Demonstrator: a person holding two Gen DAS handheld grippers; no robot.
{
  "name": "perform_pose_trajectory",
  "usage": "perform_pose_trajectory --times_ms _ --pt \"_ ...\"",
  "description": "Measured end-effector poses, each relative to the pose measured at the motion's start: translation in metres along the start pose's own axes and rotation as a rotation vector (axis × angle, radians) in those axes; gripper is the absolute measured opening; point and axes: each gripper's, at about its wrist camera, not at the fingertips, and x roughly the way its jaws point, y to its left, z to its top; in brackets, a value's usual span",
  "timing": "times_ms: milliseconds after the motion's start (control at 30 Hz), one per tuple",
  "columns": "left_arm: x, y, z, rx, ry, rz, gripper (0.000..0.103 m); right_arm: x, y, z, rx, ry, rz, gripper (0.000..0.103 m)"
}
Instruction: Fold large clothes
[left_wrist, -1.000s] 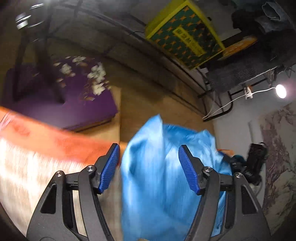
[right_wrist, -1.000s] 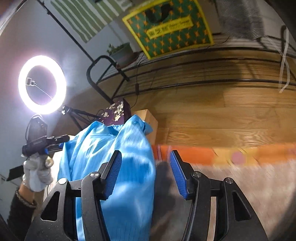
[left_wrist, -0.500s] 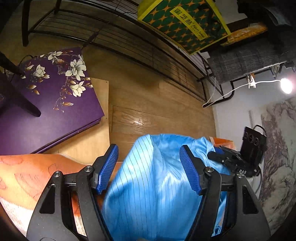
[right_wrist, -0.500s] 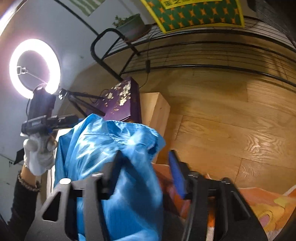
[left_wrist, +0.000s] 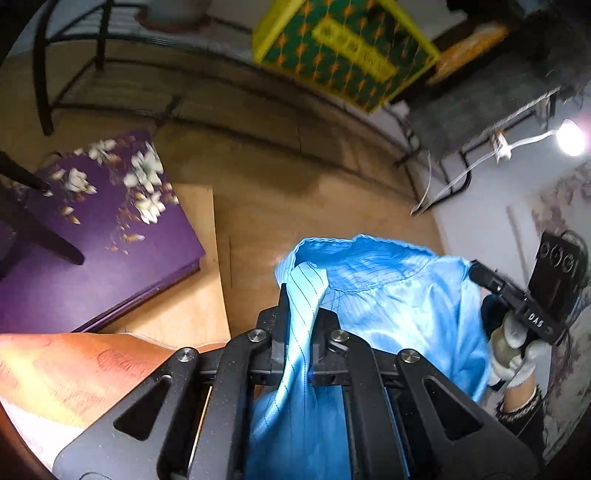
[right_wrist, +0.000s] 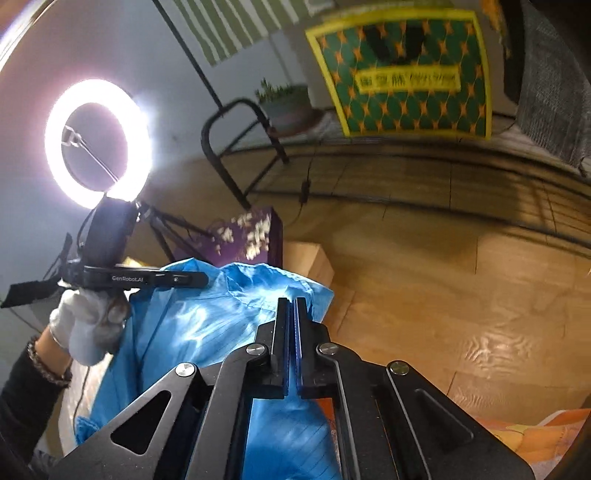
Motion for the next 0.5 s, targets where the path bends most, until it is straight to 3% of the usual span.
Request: perform_pose_trajectory --times_ms 200,267,333,367,400,467,500 --pt "-0.044 -0.026 -0.018 0.069 -0.084 -0.027 0.0 -0.043 0.009 0.004 -0.001 -0.103 0.031 0.0" --pt "-0.052 -0.031 -0.023 0.074 -0.097 -0.025 0.0 -0.051 0.015 0.003 -0.04 -0.105 0.032 0.0" --pt "-0.06 -0.036 -0.026 0.064 -0.111 -0.036 0.0 -0.051 0.011 -0.002 -0.008 -0.081 0.092 0.0" --pt "-0.064 -0.04 -0.029 0.076 -0.119 -0.039 0.0 -0.047 0.009 -0.005 0.004 -0.07 0.065 0.0" --pt "-0.066 -0.044 -0.032 0.094 -0.121 -0.034 0.0 -0.043 0.008 -0.008 0.007 -0.064 0.02 0.003" --pt "-0.071 -0.055 -0.037 0.12 -0.121 -0.021 0.0 -0.031 -0.002 -0.012 0.048 -0.021 -0.021 0.027" --pt "-0.071 -0.058 -0.038 0.125 -0.115 -0.014 0.0 -0.025 -0.006 -0.014 0.069 -0.003 -0.019 0.044"
